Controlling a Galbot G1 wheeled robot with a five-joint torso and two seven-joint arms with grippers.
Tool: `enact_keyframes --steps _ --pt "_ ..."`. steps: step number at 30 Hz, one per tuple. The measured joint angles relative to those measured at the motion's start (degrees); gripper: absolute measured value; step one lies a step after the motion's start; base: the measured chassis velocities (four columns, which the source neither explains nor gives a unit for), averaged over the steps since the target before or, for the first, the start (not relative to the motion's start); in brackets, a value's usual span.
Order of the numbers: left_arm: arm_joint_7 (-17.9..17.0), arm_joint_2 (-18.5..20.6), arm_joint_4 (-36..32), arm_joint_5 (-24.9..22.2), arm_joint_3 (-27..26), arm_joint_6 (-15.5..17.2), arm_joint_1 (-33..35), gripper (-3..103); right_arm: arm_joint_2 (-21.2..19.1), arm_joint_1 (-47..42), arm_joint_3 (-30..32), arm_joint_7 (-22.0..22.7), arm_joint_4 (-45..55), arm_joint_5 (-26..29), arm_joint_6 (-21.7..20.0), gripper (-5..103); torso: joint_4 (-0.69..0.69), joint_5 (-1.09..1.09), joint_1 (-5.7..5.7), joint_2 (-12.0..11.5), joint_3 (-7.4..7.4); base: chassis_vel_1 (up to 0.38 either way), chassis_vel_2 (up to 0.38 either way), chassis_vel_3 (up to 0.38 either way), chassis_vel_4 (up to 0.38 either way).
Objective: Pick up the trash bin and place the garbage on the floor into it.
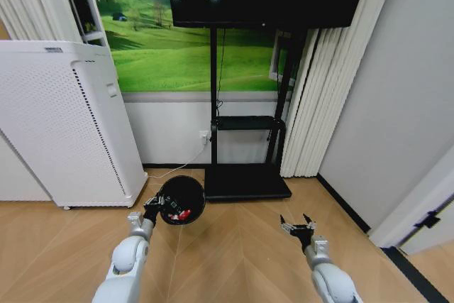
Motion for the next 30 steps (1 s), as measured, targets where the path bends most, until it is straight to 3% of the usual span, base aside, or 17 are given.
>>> enact_keyframes --steps 30 --pt "0.79 1.14 1.65 -1.73 -1.04 -0.05 -1.10 7 1.61 -0.94 -0.29 -0.01 0.48 -2.49 -0.11 100 -0.01 -0.01 0.01 0.00 0.00 0.117 0.004 -0.111 -0.001"
